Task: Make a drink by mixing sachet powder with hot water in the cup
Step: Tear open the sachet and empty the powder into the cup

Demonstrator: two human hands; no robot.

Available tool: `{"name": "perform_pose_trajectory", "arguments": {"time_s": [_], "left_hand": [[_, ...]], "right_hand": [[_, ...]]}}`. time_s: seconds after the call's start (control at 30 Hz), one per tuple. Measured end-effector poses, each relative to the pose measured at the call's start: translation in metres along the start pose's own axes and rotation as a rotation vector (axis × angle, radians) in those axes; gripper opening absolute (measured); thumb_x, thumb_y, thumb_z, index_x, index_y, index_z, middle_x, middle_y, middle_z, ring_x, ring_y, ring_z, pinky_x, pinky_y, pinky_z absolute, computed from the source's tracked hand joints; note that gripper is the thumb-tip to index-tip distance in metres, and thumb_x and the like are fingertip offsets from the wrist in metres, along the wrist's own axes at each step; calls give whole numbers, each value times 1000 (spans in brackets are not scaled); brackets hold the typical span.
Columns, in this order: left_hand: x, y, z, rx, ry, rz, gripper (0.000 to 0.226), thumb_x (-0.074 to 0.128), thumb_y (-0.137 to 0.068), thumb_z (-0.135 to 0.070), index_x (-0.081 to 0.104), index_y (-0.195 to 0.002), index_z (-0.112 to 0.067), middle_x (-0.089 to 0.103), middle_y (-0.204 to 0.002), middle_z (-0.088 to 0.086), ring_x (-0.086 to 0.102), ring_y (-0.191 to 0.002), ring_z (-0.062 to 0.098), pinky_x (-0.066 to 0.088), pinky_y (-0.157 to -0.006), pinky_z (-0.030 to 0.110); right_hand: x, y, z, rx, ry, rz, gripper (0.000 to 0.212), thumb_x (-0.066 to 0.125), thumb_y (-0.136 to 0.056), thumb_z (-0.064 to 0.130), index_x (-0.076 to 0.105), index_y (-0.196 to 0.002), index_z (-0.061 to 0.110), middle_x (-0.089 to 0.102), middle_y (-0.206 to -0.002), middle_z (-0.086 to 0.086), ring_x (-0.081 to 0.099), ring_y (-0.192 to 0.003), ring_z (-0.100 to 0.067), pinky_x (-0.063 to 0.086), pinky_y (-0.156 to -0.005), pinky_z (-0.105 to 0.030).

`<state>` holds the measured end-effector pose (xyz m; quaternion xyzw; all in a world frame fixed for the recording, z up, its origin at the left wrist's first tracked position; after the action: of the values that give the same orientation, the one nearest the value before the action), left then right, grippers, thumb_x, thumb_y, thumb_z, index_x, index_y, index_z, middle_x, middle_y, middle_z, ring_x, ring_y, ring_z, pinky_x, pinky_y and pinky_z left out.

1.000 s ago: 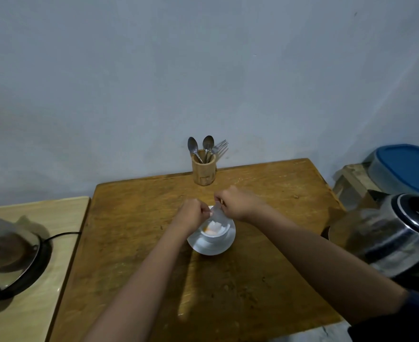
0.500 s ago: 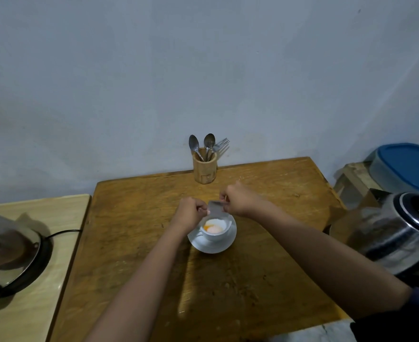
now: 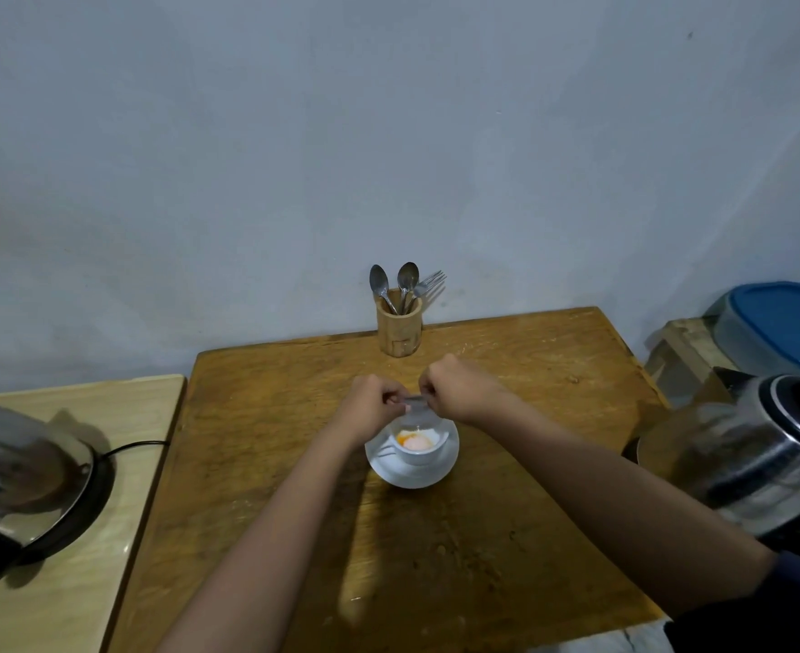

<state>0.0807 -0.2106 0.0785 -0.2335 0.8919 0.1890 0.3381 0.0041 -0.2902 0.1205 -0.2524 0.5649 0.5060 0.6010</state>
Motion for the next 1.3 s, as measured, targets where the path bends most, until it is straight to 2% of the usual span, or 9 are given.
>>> {"name": "perform_pose_trajectory", "arguments": {"time_s": [0.1,0.2,0.4,0.6,0.87,1.03,1.17,1.23,1.3], "left_hand": [[-2,2,3,-22,21,-26,21,66,-82,-11,73,-102,-9,68,-89,8,55,-79,13,41,-66,19],[-1,3,2,-24,47,-27,24,66,-82,-10,72,-105,-8,67,-89,8,52,-74,9,37,-61,14],[0,3,1,-49,30,-50,23,67,-82,-11,72,-104,-8,68,-91,6,55,-80,13,41,-70,24],[-2,3,-1,-41,26,-57,21,66,-82,-11,73,-101,-8,72,-97,11,57,-81,13,41,-71,23],[-2,6,0,-30,54,-123,20,65,-82,-8,73,-100,-7,73,-100,12,62,-89,16,46,-77,24],[-4,11,3,-28,97,-136,17,64,-83,-12,72,-98,-7,71,-92,8,62,-86,18,48,-77,28],[-16,23,17,-73,292,-187,11,61,-85,-10,67,-93,-7,56,-68,-3,49,-62,10,45,-64,24],[-28,35,28,-96,388,-255,11,62,-84,-8,63,-96,-10,56,-70,-5,50,-62,9,47,-64,24],[-40,52,44,-144,446,-331,15,63,-83,-9,59,-97,-15,60,-74,-3,56,-67,10,51,-66,25]], "right_hand": [[-2,-1,0,14,-68,-13,8,62,-87,15,68,-86,9,65,-88,-9,62,-80,-23,52,-69,-34],[-3,0,1,18,-61,-19,5,63,-84,9,67,-81,8,62,-83,-8,61,-79,-23,53,-70,-35],[-2,0,1,-5,-34,-22,9,61,-84,5,67,-79,9,56,-76,-5,56,-72,-22,46,-62,-31],[2,-1,-4,27,-78,-2,16,61,-83,4,61,-71,14,54,-83,-6,60,-79,-25,50,-68,-34],[6,-2,-6,30,-62,-10,4,64,-84,9,67,-84,10,56,-83,-5,60,-82,-23,48,-66,-30],[8,-3,-9,67,-136,-22,34,61,-84,6,50,-54,18,52,-68,-2,52,-69,-20,46,-63,-32],[4,-5,1,26,-301,-84,16,62,-84,9,62,-67,10,59,-69,-5,51,-64,-15,48,-64,-34],[4,-4,16,-25,-403,-117,19,62,-84,11,57,-68,19,57,-68,-2,50,-62,-12,46,-61,-34],[9,-5,34,-60,-515,-133,11,63,-84,11,60,-85,21,63,-79,-7,55,-68,-15,50,-66,-36]]}}
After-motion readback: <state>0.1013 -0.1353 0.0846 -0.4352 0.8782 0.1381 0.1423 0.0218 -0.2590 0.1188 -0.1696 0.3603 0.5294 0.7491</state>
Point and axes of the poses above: each hand's wrist, its own y-axis away from the middle knuckle, its own x-axis out of the palm, z = x × y, the point moved 6 cm from there along -y, towards the middle knuckle
